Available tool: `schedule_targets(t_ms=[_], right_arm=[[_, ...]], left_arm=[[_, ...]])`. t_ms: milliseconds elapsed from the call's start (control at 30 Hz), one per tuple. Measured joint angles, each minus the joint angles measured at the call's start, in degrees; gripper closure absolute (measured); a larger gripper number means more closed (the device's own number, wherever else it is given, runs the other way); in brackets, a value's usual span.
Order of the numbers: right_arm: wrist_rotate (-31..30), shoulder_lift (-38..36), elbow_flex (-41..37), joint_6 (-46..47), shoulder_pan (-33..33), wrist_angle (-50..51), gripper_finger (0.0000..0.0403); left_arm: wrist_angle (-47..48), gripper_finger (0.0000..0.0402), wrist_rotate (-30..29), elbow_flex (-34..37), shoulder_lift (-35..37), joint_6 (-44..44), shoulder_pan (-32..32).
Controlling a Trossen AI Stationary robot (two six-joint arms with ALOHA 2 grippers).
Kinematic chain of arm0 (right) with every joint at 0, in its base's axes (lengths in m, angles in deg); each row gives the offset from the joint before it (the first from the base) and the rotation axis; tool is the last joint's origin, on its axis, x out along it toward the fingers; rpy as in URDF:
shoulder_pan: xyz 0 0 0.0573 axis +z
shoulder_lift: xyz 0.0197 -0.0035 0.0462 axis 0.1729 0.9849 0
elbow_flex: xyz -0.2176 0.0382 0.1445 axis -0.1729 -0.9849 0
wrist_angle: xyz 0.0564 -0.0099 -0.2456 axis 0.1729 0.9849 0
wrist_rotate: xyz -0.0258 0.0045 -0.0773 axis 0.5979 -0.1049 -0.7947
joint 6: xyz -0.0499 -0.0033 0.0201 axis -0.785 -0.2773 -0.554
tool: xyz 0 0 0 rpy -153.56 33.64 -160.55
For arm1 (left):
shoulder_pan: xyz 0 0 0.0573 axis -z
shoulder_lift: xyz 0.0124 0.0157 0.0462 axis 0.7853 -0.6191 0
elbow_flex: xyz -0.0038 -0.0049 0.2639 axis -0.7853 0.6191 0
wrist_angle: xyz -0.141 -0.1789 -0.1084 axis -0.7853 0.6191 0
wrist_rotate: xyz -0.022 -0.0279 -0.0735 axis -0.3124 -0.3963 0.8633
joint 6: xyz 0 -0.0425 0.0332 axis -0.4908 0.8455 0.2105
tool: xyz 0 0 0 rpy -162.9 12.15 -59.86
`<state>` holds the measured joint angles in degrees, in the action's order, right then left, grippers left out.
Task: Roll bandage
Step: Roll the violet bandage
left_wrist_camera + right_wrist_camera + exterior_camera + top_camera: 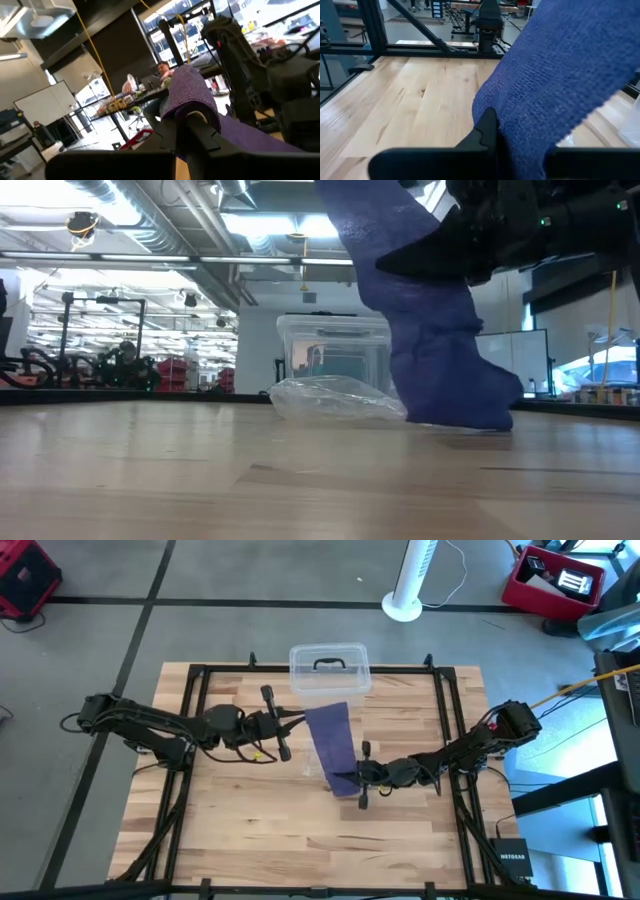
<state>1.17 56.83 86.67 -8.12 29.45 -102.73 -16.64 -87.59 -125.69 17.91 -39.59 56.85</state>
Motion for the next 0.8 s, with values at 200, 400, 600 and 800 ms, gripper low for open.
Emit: schedule_targets(t_ms=[200,400,600,800], right_arm=[[0.02,0.00,0.01,0.00,0.01,0.00,0.0401],[0.02,0.00,0.01,0.13,0.01,-0.03,0.0401],[0.01,0.00,0.01,0.18,0.01,-0.09,0.0401],[0.02,0.00,0.01,0.20,0.04,-0.09,0.0401]], left_arm=[[1.71,0.0398,-1.04,0.00,-0.20,0.04,0.04],[1.79,0.0400,-3.39,0.00,-0.31,-0.21,-0.22],[1.43,0.0401,-3.91,0.00,-0.86,-0.18,-0.79],[1.38,0.0401,-4.07,0.00,-3.26,0.19,-0.85]])
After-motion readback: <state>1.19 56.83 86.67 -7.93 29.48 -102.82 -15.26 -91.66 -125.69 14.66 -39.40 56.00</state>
